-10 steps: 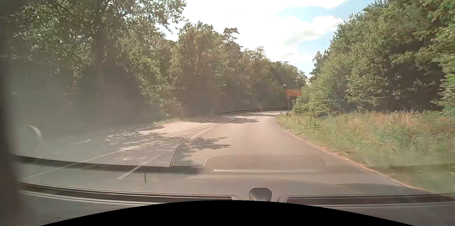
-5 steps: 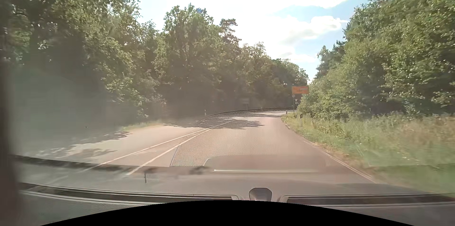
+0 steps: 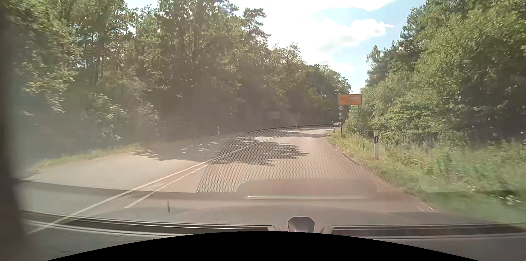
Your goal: Follow the waypoints while adhering to traffic rules and regulations
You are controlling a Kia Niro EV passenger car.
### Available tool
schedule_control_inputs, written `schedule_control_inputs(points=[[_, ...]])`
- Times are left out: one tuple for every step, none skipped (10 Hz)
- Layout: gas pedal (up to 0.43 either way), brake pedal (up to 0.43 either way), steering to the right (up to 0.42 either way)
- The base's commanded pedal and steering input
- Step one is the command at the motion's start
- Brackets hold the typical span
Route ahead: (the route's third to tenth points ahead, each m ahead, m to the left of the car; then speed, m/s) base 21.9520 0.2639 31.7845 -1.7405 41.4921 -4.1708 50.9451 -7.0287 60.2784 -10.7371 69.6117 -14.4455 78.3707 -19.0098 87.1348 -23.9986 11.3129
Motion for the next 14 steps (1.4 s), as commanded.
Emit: schedule_control_inputs(points=[[0.280, 0.006, 0.033], [0.280, 0.006, 0.033], [0.280, 0.006, 0.034], [0.280, 0.006, 0.034], [0.280, 0.006, 0.034], [0.280, 0.006, 0.034], [0.280, 0.006, 0.034], [0.268, 0.006, 0.036], [0.268, 0.006, 0.036], [0.268, 0.006, 0.036], [0.260, 0.006, 0.037], [0.248, 0.006, 0.036], [0.248, 0.006, 0.037], [0.240, 0.006, 0.037]])
